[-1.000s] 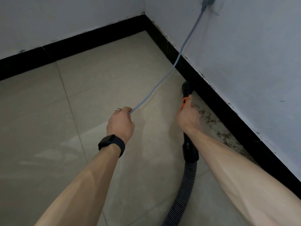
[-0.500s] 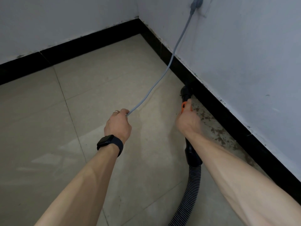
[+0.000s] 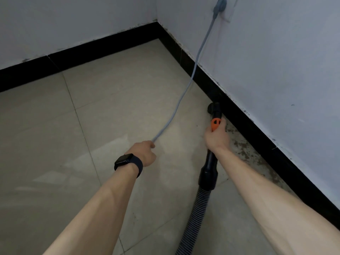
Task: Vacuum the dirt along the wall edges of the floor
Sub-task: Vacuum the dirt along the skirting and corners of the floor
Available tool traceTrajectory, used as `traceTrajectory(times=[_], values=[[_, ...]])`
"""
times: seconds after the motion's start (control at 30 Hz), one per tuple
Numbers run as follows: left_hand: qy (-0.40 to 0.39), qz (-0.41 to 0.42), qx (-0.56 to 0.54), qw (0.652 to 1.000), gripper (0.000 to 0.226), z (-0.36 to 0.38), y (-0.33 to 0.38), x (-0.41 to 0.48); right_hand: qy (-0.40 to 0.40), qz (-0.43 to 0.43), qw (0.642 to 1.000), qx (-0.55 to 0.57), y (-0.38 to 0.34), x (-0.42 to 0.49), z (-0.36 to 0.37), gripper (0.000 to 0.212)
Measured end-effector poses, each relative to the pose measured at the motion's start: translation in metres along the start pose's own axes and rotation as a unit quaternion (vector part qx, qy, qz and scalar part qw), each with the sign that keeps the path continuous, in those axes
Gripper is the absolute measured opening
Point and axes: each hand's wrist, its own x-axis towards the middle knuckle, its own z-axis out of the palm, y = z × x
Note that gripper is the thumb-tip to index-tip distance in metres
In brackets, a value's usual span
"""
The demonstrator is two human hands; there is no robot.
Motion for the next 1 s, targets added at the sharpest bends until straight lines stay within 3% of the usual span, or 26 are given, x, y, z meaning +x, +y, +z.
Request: traceTrajectory(times=[0.07,0.13,0.2,0.27,0.3,0.37,0.47,0.83,1.0], values=[[-0.079,0.020,-0.057,0.995,0.052,0.002,0.013,-0.006,0.003,0.052,0.982,0.182,-0.001,-0.002,-0.004,0.043],[-0.149,0.049,-0.157,0.975,0.064,0.002,0.034,-0.014,-0.002,0.089,0.940,0.330,-0.003,-0.007,-0.003,0.026],[-0.202,0.069,-0.207,0.955,0.079,0.001,0.055,-0.019,-0.015,0.095,0.910,0.404,-0.006,-0.015,0.002,0.010],[-0.223,0.082,-0.195,0.952,0.093,0.004,0.073,-0.025,-0.029,0.101,0.886,0.451,-0.011,-0.025,0.006,0.012],[-0.226,0.085,-0.184,0.953,0.092,0.007,0.079,-0.028,-0.035,0.108,0.873,0.475,-0.014,-0.030,0.008,0.013],[-0.211,0.106,-0.130,0.963,0.067,0.019,0.087,-0.036,-0.042,0.128,0.843,0.521,-0.017,-0.040,0.009,0.014],[-0.170,0.131,-0.020,0.977,0.039,0.034,0.086,-0.052,-0.054,0.156,0.826,0.539,-0.010,-0.052,0.012,0.020],[-0.212,0.074,0.064,0.972,0.035,0.056,0.015,-0.085,-0.108,0.239,0.805,0.532,0.031,-0.126,0.046,0.023],[-0.206,0.065,0.126,0.968,0.032,0.066,0.004,-0.094,-0.115,0.239,0.837,0.479,0.047,-0.144,0.052,0.028]])
